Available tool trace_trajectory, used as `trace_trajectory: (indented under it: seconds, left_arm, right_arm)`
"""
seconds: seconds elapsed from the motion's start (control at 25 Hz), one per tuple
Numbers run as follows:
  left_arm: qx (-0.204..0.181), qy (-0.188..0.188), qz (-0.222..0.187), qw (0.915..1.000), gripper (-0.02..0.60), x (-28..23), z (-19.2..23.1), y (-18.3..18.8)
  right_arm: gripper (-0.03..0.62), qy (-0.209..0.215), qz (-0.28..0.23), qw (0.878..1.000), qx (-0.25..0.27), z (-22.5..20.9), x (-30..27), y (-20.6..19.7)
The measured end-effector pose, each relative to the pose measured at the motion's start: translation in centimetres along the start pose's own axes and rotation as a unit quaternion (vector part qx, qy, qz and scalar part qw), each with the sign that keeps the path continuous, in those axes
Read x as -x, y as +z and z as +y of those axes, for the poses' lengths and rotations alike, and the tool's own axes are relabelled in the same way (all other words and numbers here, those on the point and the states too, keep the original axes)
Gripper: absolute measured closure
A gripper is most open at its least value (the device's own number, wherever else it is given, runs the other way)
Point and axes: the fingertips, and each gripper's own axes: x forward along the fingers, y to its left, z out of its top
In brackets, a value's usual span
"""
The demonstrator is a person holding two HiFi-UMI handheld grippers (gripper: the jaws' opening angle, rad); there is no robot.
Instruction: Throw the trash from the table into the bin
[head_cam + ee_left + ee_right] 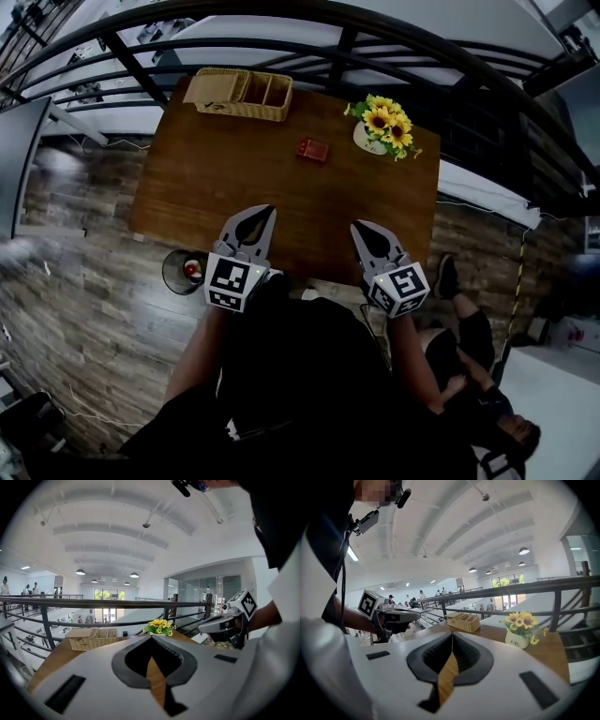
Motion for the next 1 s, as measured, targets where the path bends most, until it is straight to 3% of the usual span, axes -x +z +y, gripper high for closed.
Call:
trace_trajectory:
  seconds: [0.52, 1.0]
  left_arm:
    - [-0.010, -0.067, 0.017, 0.9975, 0.571, -5.0, 5.3, -1.4]
    - [-0.005, -0.053, 0.045, 0.9975, 0.569, -10.8, 6.6, -3.4]
  right_arm:
    - [0.580, -0.047, 0.015, 0.999, -0.012, -0.6, -6.0, 1.0]
    - [0.582, -0.021, 0.035, 0.999, -0.011, -3.4, -10.3, 0.0]
